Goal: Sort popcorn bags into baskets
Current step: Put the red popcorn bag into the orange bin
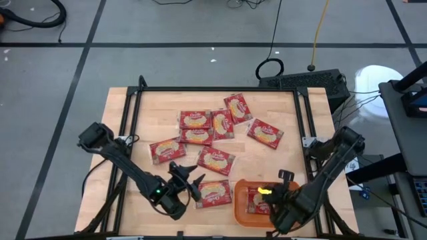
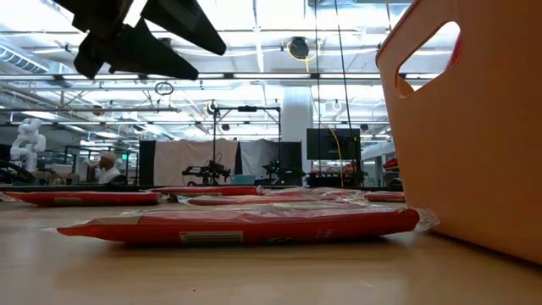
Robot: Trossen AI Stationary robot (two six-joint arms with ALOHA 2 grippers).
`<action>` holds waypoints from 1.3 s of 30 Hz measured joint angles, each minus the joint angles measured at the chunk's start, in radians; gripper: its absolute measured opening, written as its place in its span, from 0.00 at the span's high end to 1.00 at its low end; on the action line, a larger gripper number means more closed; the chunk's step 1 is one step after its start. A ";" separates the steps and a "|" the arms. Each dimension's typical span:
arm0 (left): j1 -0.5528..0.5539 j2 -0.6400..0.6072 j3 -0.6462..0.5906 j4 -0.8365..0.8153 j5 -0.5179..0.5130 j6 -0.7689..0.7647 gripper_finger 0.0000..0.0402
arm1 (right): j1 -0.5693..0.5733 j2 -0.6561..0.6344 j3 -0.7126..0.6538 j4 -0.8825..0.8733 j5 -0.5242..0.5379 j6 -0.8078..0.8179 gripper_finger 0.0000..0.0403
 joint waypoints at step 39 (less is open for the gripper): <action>0.001 0.001 0.000 0.100 0.028 0.072 0.39 | 0.000 0.113 0.000 0.255 -0.147 -0.280 0.73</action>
